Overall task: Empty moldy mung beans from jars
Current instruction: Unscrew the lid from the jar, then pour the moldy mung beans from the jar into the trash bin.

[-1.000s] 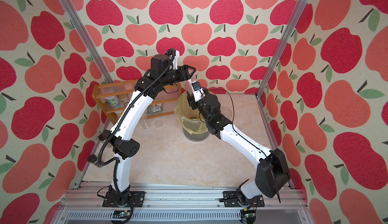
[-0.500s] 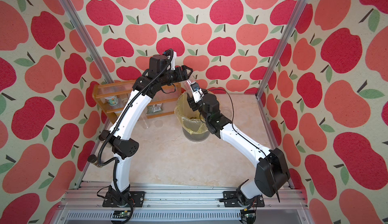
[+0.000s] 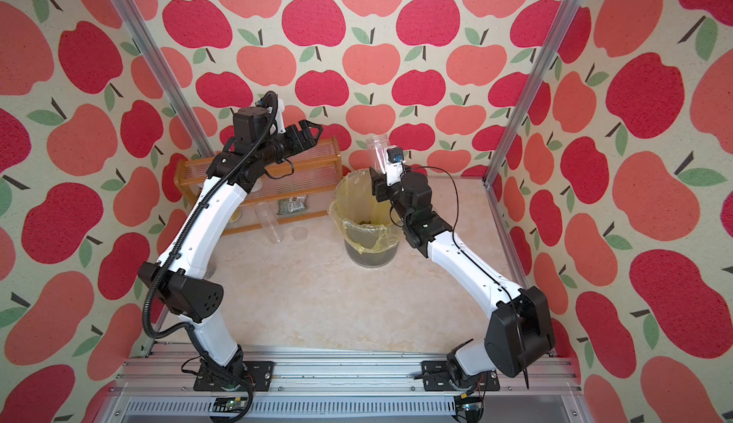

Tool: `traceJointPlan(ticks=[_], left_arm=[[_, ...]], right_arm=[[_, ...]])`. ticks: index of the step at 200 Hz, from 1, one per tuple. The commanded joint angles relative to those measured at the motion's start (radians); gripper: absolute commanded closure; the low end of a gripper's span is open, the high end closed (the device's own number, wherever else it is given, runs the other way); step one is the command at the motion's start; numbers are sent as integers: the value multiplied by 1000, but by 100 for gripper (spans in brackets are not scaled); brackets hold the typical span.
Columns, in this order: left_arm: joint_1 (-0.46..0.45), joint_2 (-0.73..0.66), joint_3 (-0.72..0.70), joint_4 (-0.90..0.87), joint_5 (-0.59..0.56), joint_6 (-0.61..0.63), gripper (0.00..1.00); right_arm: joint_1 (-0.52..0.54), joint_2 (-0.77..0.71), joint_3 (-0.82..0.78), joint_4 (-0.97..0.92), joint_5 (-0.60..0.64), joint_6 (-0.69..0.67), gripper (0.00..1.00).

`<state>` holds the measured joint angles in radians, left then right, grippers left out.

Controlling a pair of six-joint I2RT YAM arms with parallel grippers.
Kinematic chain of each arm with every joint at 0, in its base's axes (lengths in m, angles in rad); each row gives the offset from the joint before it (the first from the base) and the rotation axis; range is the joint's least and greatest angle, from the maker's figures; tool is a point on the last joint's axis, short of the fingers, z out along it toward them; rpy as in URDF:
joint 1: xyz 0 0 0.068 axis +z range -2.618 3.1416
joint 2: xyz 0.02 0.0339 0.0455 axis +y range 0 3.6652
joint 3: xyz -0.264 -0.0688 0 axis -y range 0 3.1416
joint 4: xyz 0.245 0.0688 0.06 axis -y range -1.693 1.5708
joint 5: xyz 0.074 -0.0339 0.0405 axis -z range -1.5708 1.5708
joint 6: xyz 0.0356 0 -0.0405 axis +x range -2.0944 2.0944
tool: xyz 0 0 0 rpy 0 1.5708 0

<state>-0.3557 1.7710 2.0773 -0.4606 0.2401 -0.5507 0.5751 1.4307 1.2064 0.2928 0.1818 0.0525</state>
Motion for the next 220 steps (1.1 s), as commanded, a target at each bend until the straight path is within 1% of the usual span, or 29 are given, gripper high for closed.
traceJointPlan(ticks=[1, 23, 38, 51, 80, 100, 119, 135, 153, 166, 179, 190, 200, 220], left_arm=[[-6, -85, -98, 104, 51, 38, 9], [-6, -206, -289, 214, 82, 70, 9], [-8, -295, -430, 299, 79, 64, 8], [-7, -354, -522, 337, 72, 60, 8], [-22, -475, -655, 369, 75, 99, 8], [-29, -535, -735, 401, 125, 134, 6], [-35, -591, -837, 501, 168, 150, 3], [-41, -609, -901, 601, 213, 125, 2], [-62, -584, -906, 654, 303, 112, 2], [-94, -553, -880, 643, 358, 132, 2], [-126, -523, -853, 620, 387, 170, 1], [-147, -501, -830, 598, 399, 205, 0], [-154, -482, -808, 575, 398, 210, 0], [-155, -439, -772, 558, 375, 143, 0]], right_arm=[[-31, -74, -20, -18, -81, 68, 69], [-72, -115, -27, -67, -189, 92, 67], [-98, -135, -19, -133, -273, 108, 67], [-109, -156, -20, -194, -318, 110, 67], [-113, -192, -37, -263, -379, 117, 66], [-114, -215, -53, -291, -432, 133, 66], [-113, -238, -85, -285, -516, 149, 66], [-113, -253, -121, -254, -602, 170, 65], [-113, -265, -175, -174, -691, 191, 65], [-112, -269, -198, -142, -709, 202, 64], [-113, -272, -215, -123, -722, 202, 64], [-112, -275, -231, -94, -746, 203, 64], [-109, -277, -242, -67, -752, 207, 64], [-103, -292, -265, -16, -709, 217, 64]])
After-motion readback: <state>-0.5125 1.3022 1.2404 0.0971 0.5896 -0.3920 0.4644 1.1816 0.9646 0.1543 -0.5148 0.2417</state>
